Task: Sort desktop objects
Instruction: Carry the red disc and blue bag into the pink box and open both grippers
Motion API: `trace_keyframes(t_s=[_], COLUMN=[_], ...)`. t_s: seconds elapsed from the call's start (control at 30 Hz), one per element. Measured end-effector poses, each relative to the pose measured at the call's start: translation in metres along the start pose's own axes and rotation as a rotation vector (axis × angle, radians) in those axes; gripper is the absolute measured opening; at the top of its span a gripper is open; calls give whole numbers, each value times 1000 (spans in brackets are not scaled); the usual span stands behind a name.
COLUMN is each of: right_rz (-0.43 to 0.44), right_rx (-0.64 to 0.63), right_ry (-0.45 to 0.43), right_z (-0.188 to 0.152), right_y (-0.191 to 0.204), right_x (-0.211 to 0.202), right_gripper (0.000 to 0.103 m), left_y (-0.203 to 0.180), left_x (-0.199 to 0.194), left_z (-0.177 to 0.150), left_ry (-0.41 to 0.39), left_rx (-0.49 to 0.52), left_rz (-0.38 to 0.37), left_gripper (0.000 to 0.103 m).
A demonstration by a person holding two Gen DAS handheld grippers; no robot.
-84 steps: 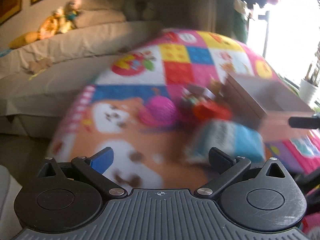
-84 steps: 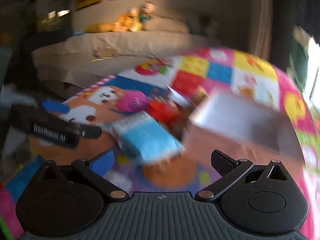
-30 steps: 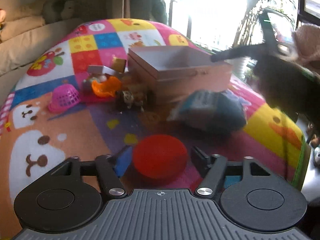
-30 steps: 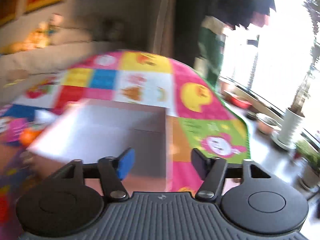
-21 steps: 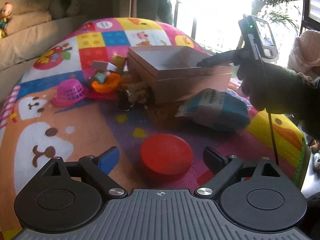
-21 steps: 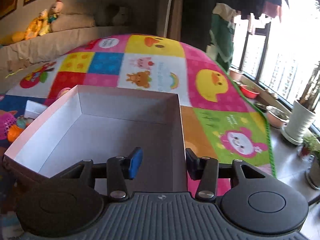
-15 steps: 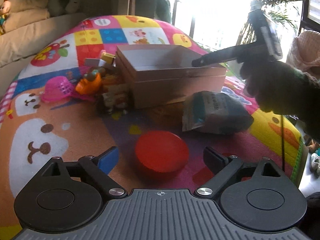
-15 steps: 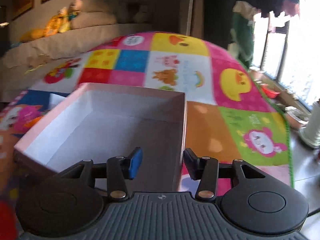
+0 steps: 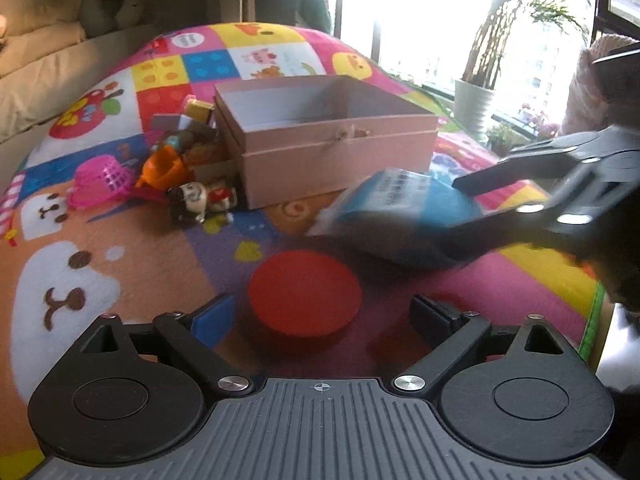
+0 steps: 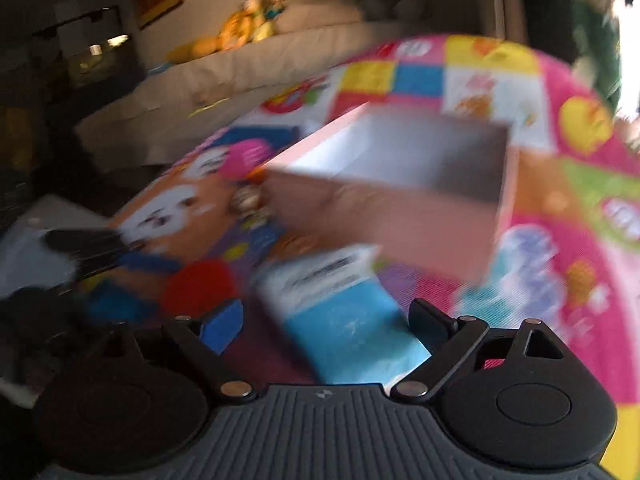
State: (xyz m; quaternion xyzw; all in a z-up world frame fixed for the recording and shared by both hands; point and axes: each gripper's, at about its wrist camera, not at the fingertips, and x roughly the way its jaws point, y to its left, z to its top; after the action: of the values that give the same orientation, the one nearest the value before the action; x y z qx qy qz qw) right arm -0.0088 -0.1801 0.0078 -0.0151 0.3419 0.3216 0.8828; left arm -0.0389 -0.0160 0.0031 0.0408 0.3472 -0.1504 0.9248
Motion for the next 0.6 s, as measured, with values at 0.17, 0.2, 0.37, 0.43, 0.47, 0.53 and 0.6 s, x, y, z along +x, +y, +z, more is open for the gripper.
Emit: trace_keyframes(t_s=[0.17, 0.2, 0.37, 0.43, 0.47, 0.53, 0.6], right_rz=[-88, -125, -104, -112, -113, -106, -92], right_rx=[-122, -127, -38, -42, -41, -29, -14], right_ry=[-80, -73, 52, 45, 46, 53, 60], right_z=[1, 2, 7, 6, 6, 6, 6], right_y=[33, 34, 23, 25, 26, 23, 21], right_x=[-6, 1, 32, 29, 26, 17, 5], right_gripper=[91, 91, 54, 52, 51, 51, 51], left_y=[3, 3, 1, 0, -1, -4, -8], left_x=[3, 4, 15, 19, 20, 16, 6], left_z=[-1, 1, 9, 11, 11, 12, 17], left_ry=[15, 10, 8, 11, 5, 1, -21], left_rx=[-7, -13, -31, -34, -22, -3, 23], left_rz=[15, 19, 54, 71, 87, 82, 72], left_gripper=[99, 99, 86, 72, 69, 69, 69])
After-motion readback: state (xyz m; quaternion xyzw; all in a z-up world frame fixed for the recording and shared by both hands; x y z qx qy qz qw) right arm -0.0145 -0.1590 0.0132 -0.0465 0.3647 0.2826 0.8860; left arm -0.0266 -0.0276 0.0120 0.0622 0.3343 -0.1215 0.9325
